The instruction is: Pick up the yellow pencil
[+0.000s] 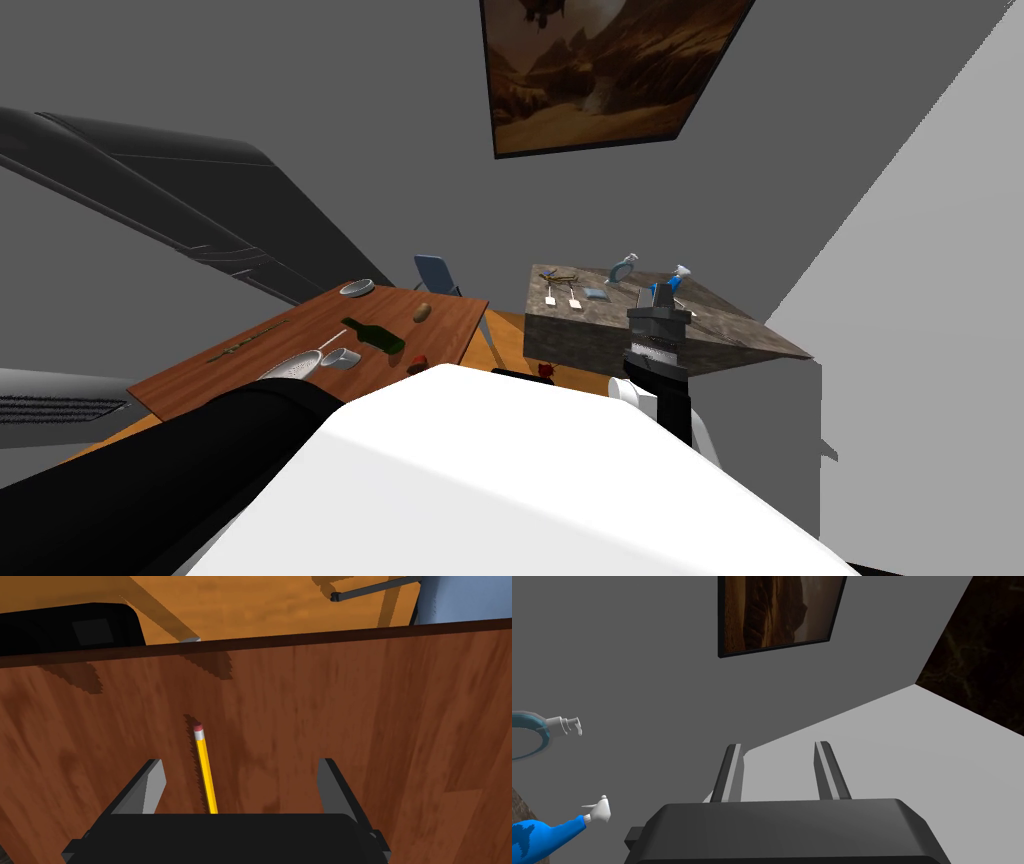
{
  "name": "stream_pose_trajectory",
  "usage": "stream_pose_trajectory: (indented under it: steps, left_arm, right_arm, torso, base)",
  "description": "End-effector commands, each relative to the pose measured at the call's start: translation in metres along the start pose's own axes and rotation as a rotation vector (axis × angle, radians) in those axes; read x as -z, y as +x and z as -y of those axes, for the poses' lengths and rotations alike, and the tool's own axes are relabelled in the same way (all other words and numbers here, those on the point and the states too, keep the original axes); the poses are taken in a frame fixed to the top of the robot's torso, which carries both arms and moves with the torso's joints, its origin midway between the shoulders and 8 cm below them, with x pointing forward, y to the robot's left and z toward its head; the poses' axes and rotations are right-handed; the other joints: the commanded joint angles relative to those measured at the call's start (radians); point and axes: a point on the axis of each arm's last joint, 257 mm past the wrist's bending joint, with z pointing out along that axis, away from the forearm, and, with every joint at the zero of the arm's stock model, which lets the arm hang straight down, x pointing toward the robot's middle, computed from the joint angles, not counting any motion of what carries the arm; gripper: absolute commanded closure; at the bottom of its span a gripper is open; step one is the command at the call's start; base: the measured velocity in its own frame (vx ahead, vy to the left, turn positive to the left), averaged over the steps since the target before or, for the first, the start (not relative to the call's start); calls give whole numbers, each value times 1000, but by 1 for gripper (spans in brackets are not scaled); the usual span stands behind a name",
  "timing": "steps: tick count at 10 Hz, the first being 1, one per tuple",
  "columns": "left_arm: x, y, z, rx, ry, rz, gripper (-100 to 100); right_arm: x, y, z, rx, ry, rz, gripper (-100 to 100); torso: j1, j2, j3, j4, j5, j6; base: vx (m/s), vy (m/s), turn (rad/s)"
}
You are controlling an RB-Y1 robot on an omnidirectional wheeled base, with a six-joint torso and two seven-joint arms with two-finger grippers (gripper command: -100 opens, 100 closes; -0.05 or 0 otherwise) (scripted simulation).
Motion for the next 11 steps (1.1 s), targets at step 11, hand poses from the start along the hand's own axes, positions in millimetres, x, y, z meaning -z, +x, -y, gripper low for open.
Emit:
stream_pose_trajectory:
  steps: [11]
  left_arm:
    - [7, 7, -9, -4, -12, -12, -100]
  right_arm:
    - [0, 0, 0, 0, 0, 0, 0]
  torso:
    - [-1, -1, 0, 0, 0, 0]
  base:
    - [-8, 1, -8]
